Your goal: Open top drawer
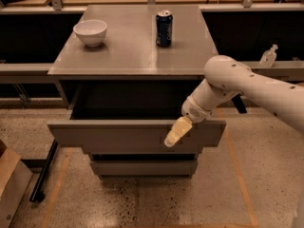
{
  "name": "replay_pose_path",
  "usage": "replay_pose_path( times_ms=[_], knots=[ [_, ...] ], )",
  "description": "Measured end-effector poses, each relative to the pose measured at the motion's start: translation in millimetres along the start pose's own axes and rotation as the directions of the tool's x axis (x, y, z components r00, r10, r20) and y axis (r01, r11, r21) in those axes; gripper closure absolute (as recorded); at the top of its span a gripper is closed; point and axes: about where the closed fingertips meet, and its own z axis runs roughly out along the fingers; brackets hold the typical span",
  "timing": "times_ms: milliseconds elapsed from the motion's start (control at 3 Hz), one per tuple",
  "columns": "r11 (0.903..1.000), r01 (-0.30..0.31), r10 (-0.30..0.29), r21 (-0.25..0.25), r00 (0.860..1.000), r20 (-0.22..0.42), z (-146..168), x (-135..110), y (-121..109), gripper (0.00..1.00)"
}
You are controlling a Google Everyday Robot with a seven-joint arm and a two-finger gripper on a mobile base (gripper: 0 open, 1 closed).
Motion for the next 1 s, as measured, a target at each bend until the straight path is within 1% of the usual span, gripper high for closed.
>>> replay_pose_path(
  times_ms=[333,667,1000],
  knots=[
    [0.9932,-0.111,0.109,-0.034,0.992,-0.057,-8,32,27,0.18],
    [0.974,-0.222,0.216,-0.046,0.97,-0.11,-25,61,56,0.18],
    [0.9713,-0.233,0.227,-0.046,0.967,-0.112,-36,62,69,0.0]
  ],
)
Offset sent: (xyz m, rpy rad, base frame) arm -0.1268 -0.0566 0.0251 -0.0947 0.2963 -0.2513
